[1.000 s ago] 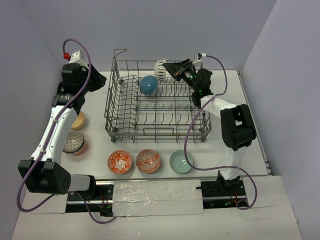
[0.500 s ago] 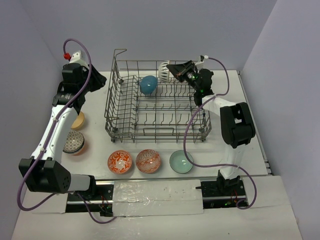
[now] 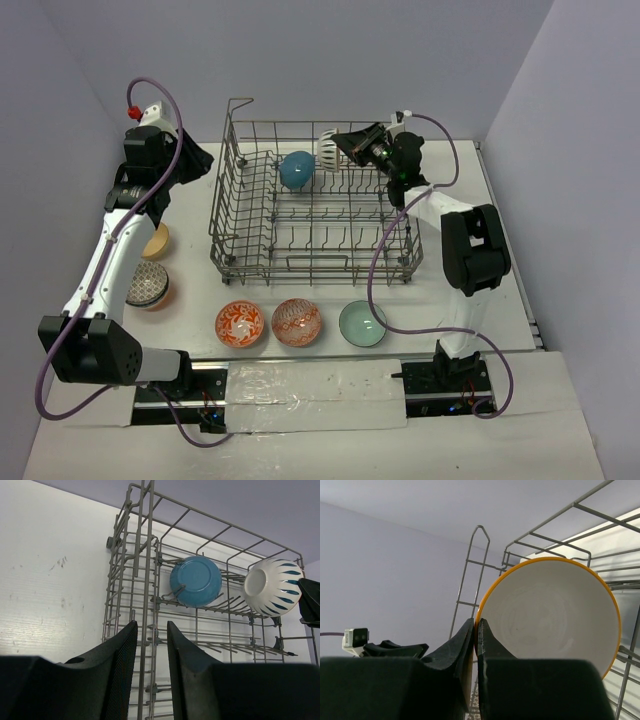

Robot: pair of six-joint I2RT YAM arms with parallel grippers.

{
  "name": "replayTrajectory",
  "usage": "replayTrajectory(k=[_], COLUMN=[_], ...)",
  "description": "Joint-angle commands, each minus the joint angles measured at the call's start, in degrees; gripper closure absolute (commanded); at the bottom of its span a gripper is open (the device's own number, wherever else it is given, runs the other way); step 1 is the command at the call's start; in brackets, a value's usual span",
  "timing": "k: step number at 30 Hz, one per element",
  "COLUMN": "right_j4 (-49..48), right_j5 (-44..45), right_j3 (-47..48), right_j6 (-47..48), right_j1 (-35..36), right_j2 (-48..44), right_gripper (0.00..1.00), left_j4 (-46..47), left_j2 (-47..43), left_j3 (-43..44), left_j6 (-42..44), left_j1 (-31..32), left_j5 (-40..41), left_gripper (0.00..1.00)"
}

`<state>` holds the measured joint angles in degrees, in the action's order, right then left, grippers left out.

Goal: Load the bowls into the dish rack
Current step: Turn the bowl upside down over the dish rack.

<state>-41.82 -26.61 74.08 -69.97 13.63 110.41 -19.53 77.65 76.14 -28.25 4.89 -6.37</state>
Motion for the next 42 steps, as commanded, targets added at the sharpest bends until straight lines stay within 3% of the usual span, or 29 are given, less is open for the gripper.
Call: replayTrajectory(k=[1,29,42], right_j4=[-2.21,0.60,0.95], right_j5=[-1.51,-5.03,-4.50], right_j3=[5.01,13.54,12.93], right_j6=[0.63,-1.57,-1.65], right_j1=[-0.45,0.17,0.79], right_j2=[-0.02,6.57,7.45], right_gripper=[1.00,1.00,1.00], left_j4=[2.30,2.30,2.30], left_j2=[-0.13,0.31,0.58], left_j3=[-0.29,-0.29,-0.29], left_j6=[-0.75,-0.84,-1.19], left_j1=[-0.31,-0.40,-0.40], left_j5=[-1.19,-1.45,-2.59], left_gripper=[0.65,0.67,0.67])
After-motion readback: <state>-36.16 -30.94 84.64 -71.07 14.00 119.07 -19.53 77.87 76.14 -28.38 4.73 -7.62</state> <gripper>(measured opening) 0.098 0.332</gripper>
